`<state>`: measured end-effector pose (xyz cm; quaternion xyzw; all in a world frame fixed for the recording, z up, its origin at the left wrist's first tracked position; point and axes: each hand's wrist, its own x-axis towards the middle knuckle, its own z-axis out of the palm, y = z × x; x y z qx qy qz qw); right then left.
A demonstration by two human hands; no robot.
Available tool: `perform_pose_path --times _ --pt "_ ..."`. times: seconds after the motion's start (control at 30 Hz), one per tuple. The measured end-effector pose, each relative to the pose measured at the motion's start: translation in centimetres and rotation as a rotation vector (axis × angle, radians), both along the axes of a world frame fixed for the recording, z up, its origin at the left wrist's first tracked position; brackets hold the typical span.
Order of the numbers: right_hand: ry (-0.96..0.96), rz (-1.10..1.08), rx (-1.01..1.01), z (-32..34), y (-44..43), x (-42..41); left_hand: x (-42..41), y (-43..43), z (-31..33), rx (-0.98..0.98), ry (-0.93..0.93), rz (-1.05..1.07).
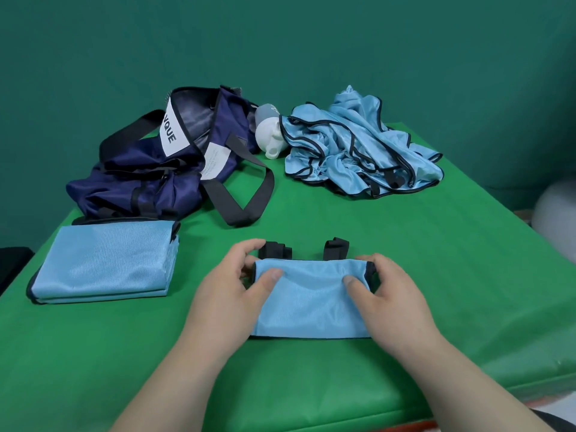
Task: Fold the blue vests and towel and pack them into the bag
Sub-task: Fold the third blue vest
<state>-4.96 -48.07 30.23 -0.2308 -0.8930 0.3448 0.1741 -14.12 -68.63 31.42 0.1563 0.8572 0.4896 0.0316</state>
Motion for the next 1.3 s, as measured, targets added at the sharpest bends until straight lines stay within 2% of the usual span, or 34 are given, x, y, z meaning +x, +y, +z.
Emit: perform_pose_path --times 0.27,0.57,0.77,0.93,1.03,1.1,1.17,1.23,1.3 --pt "-0.026 -0.044 0.031 0.3 -0.2 0.1 0.5 -0.5 -0.8 -0.036 -0.068 -0.054" --pt "-0.078 -0.011 -0.042 0.5 0.3 1.1 2.2 -1.2 0.5 -0.189 0.011 -0.098" --pt "-0.068 -0.019 -0.058 0.3 0.1 0.8 2.0 -0.8 0.3 -0.228 0.028 0.004" --pt "-0.068 -0.011 -0.045 -0.2 0.3 0.7 1.8 -0.7 0.2 -0.302 0.141 0.023" --pt "0.032 0.007 -0.014 -0.1 0.4 1.0 2.2 -1.0 0.6 -0.319 0.352 0.0" --pt "0.088 0.036 0.063 -0.3 0.4 1.1 2.9 -0.7 0.9 -0.313 0.532 -0.108" --pt "0.123 0.08 0.14 -0.5 0.2 1.0 3.7 0.1 0.5 -0.353 0.633 -0.288" --pt "0.162 0.119 0.254 -0.6 -0.1 0.9 4.3 0.9 -0.7 -0.459 0.644 -0.419" --pt "0.193 0.178 0.407 -0.6 -0.5 1.0 4.3 1.4 -1.6 -0.568 0.61 -0.464"
